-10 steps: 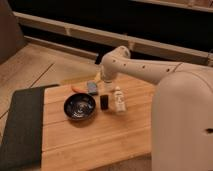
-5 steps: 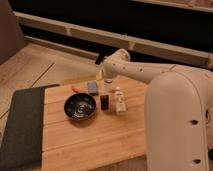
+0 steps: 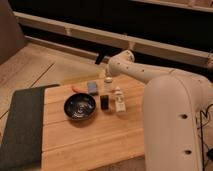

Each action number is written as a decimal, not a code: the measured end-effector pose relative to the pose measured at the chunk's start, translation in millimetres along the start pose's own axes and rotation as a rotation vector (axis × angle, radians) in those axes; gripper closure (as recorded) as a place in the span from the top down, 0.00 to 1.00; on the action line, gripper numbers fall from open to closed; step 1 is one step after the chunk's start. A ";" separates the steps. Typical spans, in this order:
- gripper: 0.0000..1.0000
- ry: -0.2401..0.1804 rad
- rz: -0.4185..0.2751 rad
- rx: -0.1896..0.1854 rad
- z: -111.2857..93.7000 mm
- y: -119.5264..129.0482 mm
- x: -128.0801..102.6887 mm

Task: Place the ceramic cup over the eraser

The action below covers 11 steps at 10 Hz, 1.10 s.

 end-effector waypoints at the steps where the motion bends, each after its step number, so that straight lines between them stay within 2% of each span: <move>1: 0.65 0.011 -0.013 0.009 4.4 -5.9 -1.1; 4: 0.65 0.068 -0.073 0.017 26.4 -6.4 -5.4; 7: 0.65 0.112 -0.070 -0.010 46.4 -1.2 0.6; 8: 0.58 0.139 -0.068 -0.015 56.7 -0.2 6.0; 9: 0.50 0.147 -0.069 -0.009 58.2 -1.7 6.9; 11: 0.27 0.158 -0.083 0.019 53.8 -9.3 5.8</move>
